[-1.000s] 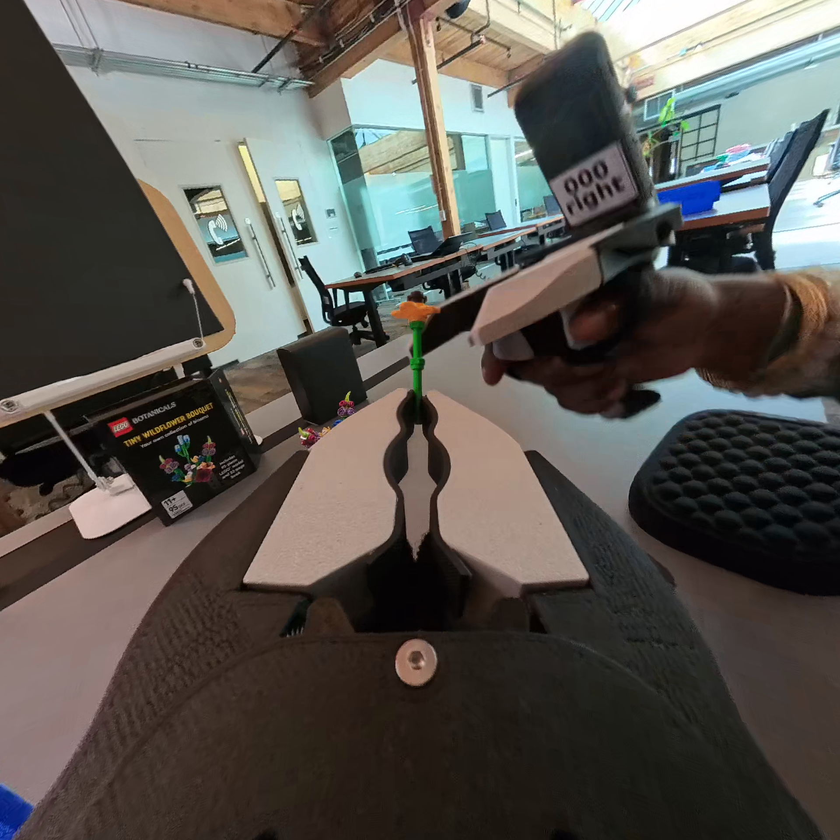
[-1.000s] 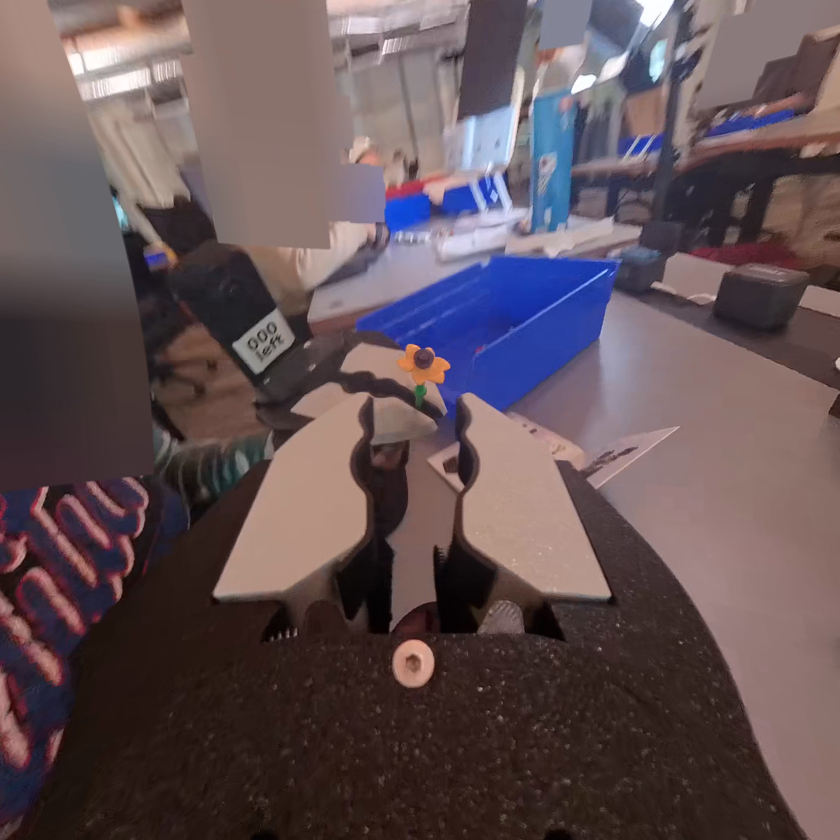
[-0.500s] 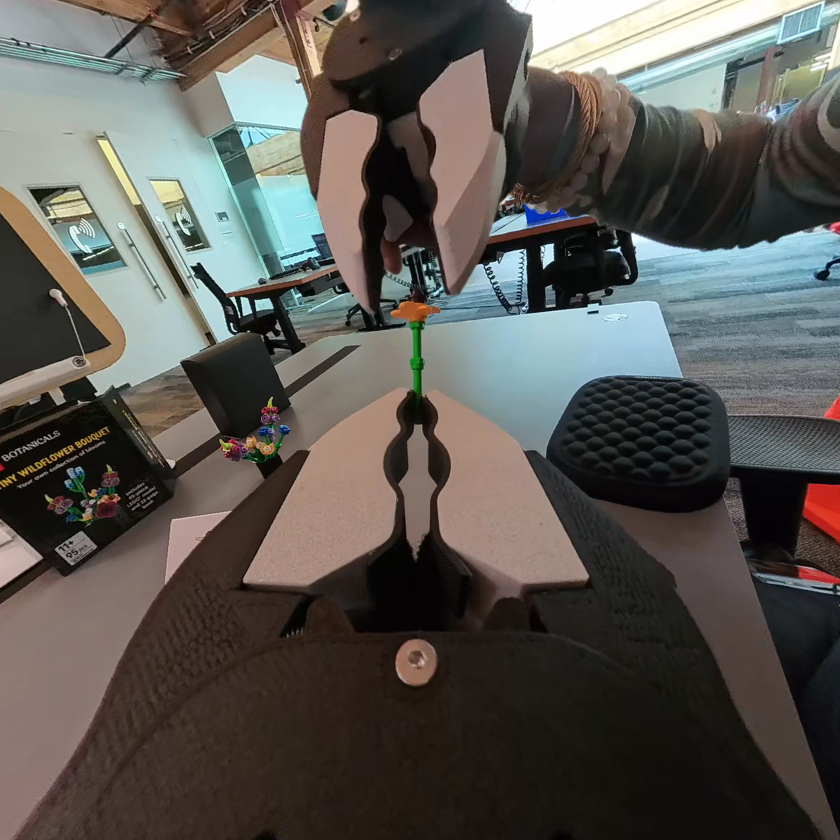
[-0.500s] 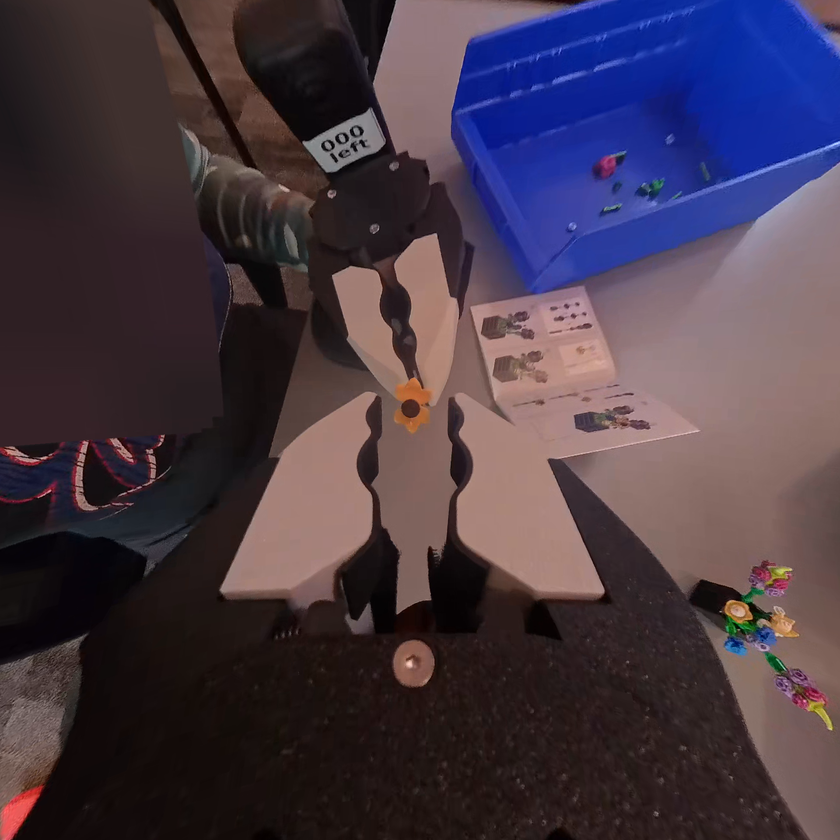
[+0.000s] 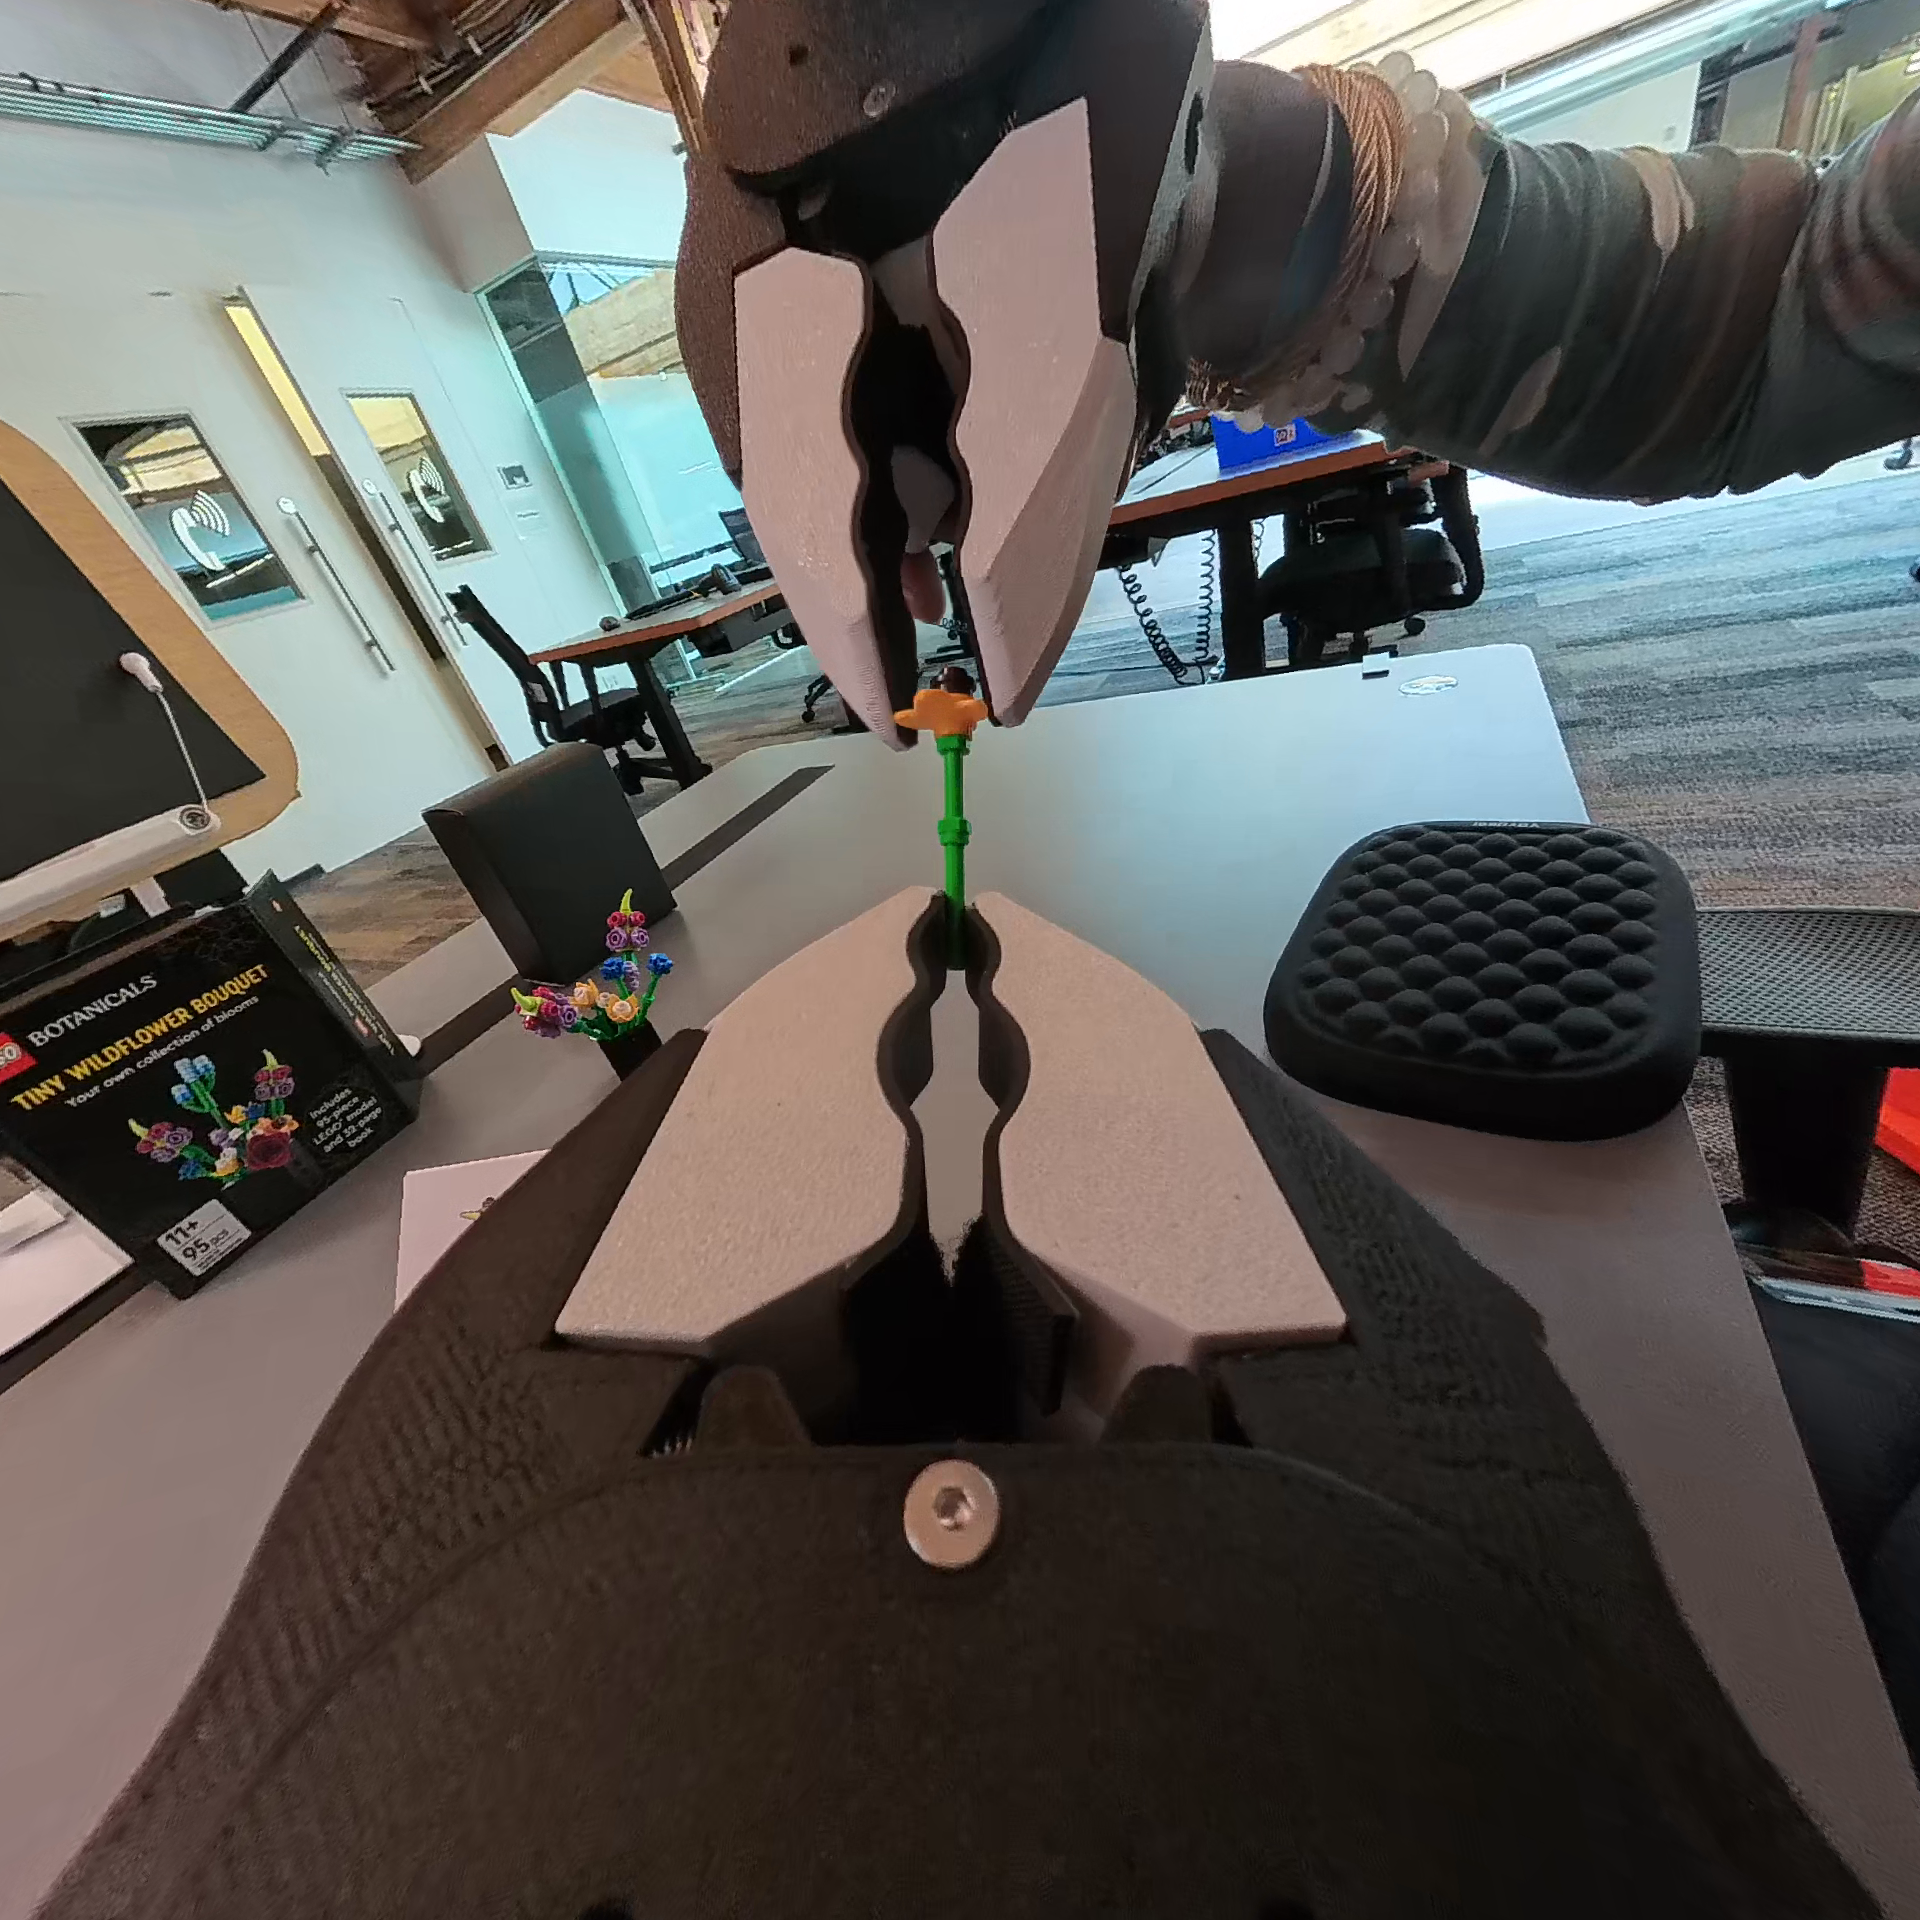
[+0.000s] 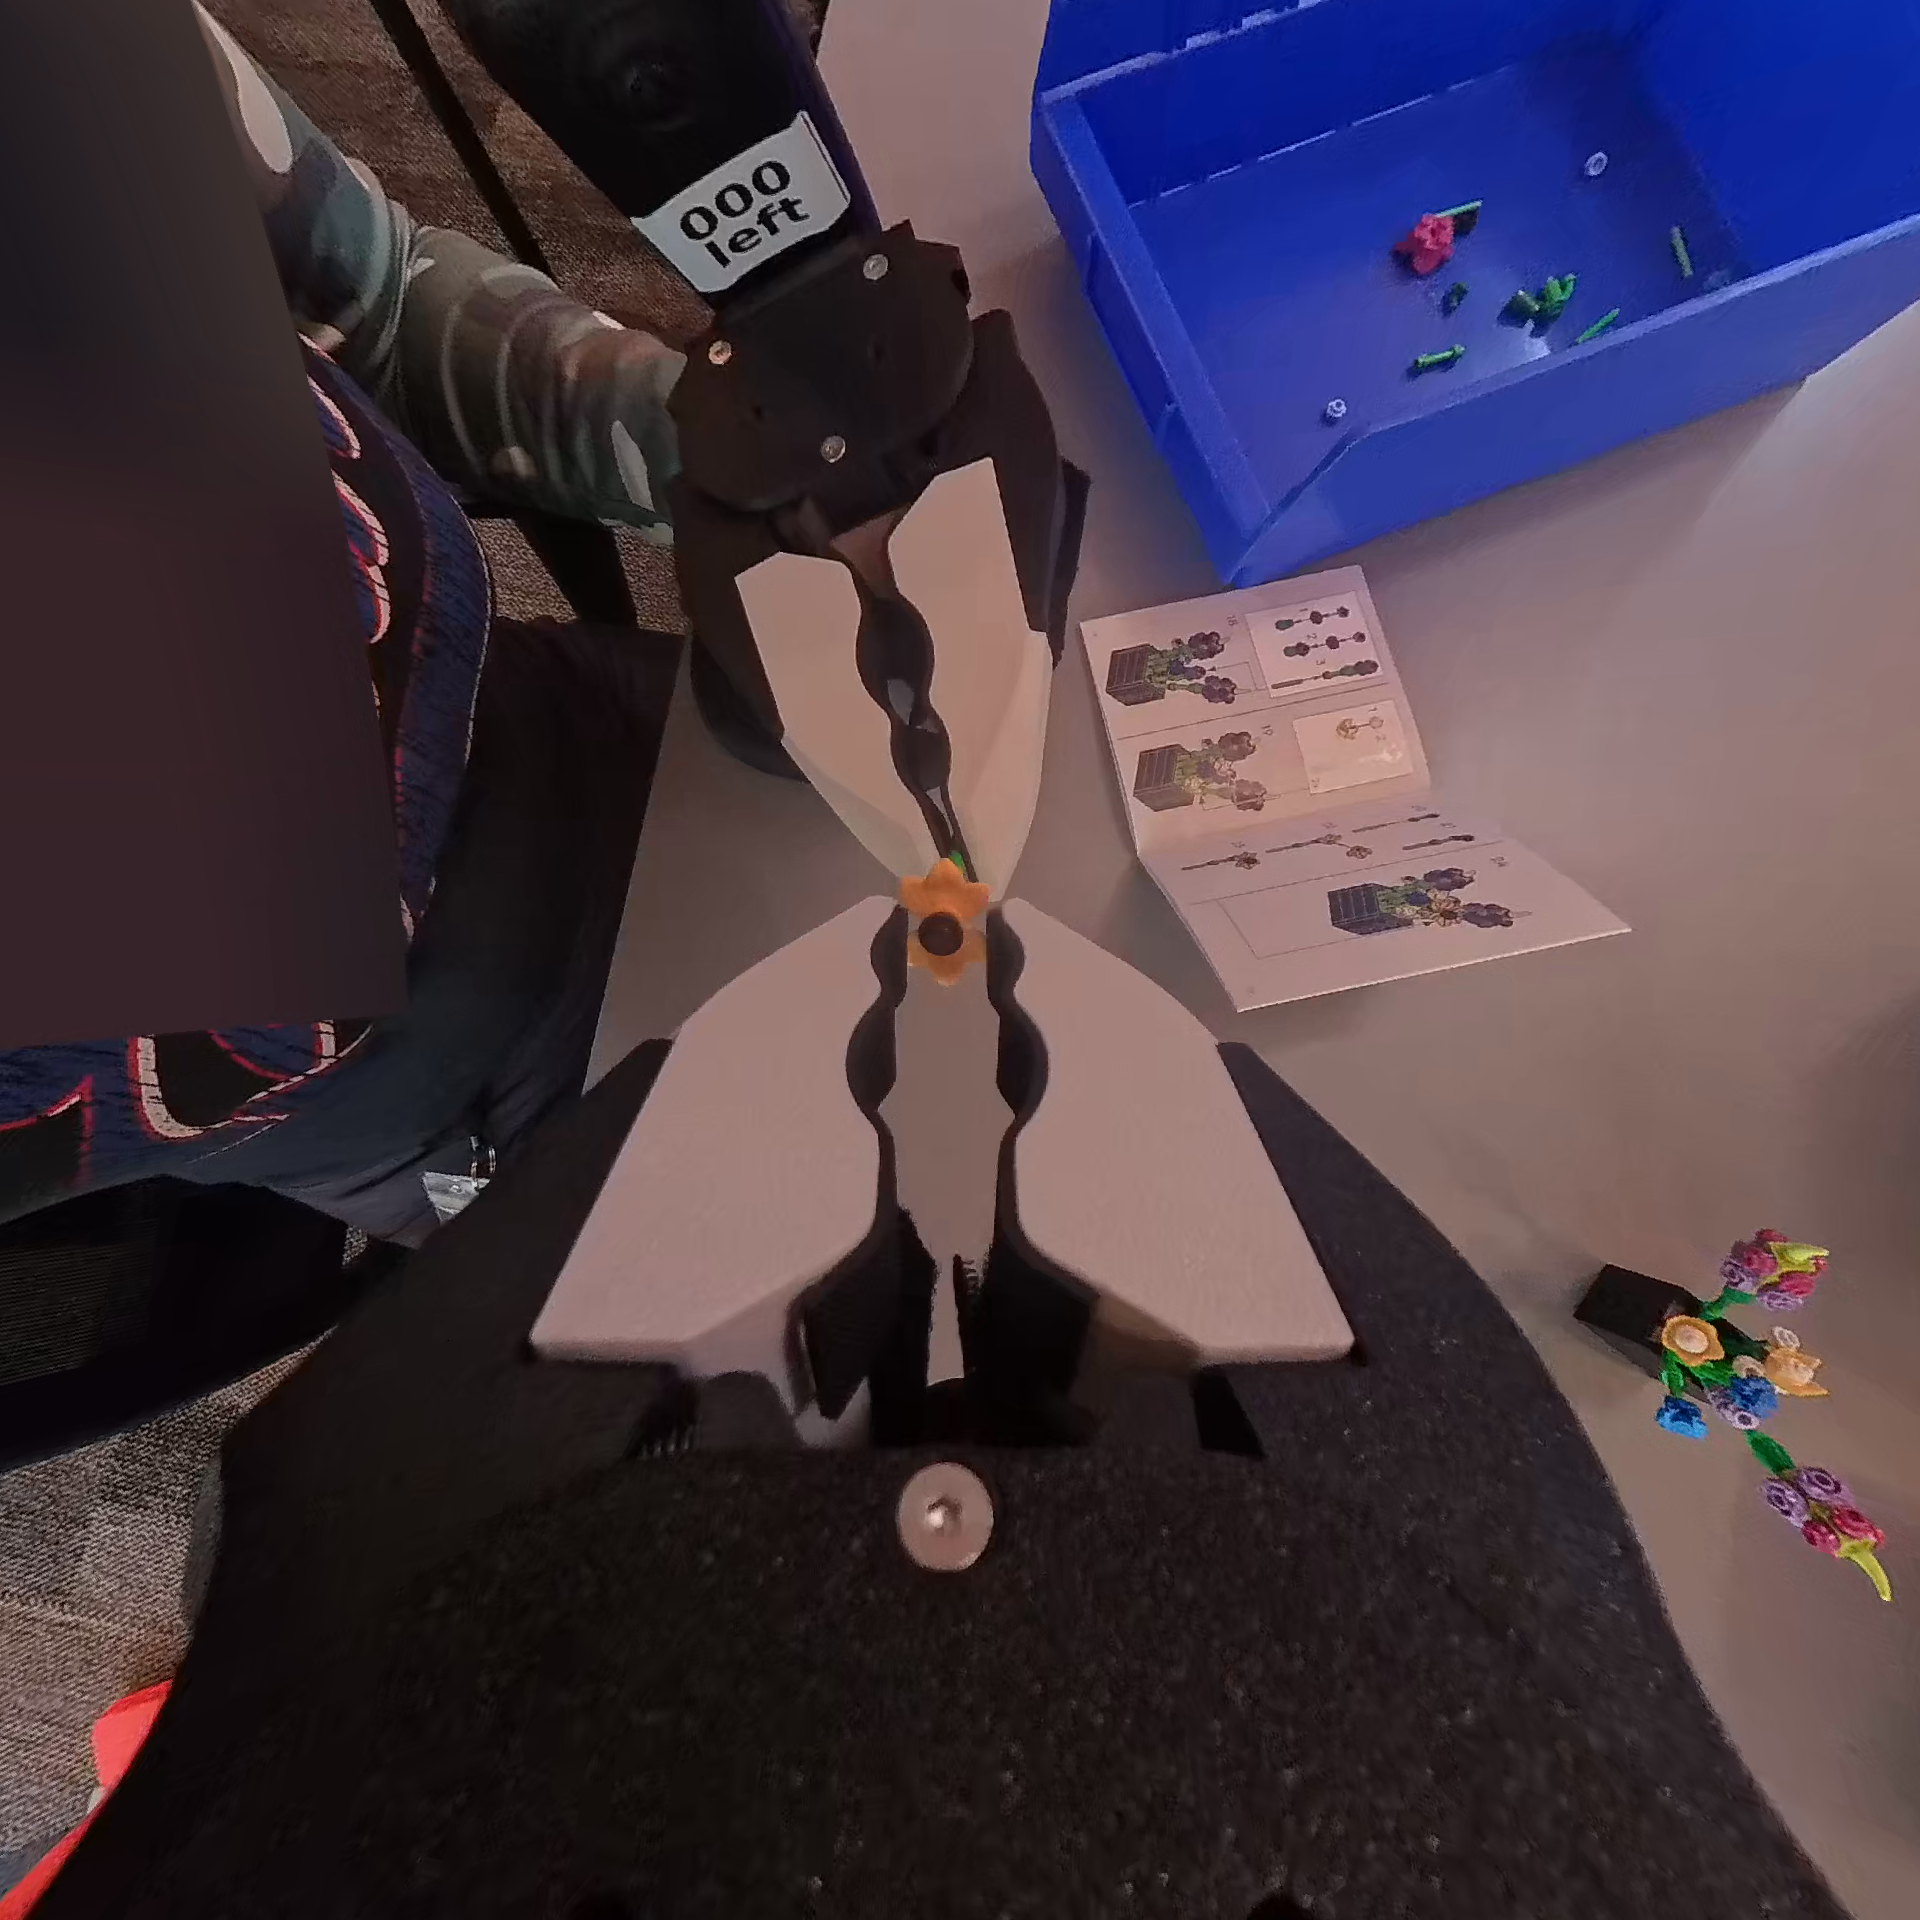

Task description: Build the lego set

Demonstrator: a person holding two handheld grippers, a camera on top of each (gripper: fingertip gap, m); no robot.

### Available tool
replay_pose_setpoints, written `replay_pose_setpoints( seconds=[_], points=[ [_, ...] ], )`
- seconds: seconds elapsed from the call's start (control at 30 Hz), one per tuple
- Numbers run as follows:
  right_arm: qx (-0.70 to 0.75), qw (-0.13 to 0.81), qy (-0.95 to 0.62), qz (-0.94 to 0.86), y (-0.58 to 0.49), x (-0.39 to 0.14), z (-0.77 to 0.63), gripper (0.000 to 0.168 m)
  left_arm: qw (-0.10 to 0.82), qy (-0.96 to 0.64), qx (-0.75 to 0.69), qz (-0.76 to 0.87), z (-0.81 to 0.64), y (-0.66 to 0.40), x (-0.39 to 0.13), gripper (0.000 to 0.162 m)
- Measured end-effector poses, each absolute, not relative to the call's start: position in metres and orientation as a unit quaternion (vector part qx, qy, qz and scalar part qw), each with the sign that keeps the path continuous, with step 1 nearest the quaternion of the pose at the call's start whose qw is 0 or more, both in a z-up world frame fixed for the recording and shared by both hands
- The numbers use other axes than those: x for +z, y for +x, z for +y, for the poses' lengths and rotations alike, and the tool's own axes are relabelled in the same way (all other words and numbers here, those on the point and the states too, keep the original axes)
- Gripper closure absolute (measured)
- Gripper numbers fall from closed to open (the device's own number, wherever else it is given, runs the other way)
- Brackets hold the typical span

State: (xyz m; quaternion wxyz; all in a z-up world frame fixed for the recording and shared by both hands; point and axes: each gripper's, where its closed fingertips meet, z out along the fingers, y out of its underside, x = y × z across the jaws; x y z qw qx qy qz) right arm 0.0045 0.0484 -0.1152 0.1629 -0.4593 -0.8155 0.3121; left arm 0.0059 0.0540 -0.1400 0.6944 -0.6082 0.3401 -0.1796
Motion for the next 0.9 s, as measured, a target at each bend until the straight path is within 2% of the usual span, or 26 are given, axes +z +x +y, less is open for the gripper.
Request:
replay_pose_setpoints(
  seconds=[0.2, 0.4, 0.6, 0.7, 0.9],
  points=[
    [0.310, 0.165, -0.461, -0.815, 0.006, -0.115, 0.050, 0.155, 0.705, -0.604, -0.178, 0.327, 0.056, 0.006, -0.138, 0.158],
    [0.286, 0.186, -0.476, -0.811, 0.010, -0.113, 0.078, 0.155, 0.709, -0.608, -0.194, 0.300, 0.059, 0.001, -0.137, 0.134],
    [0.204, 0.209, -0.571, -0.767, 0.009, -0.123, 0.181, 0.155, 0.657, -0.623, -0.255, 0.340, 0.053, 0.024, -0.163, 0.132],
    [0.180, 0.173, -0.611, -0.751, 0.000, -0.140, 0.220, 0.155, 0.609, -0.645, -0.254, 0.386, 0.050, 0.037, -0.187, 0.130],
    [0.100, 0.076, -0.674, -0.728, -0.016, -0.173, 0.280, 0.155, 0.604, -0.633, -0.236, 0.423, 0.044, 0.044, -0.193, 0.130]
  ],
)
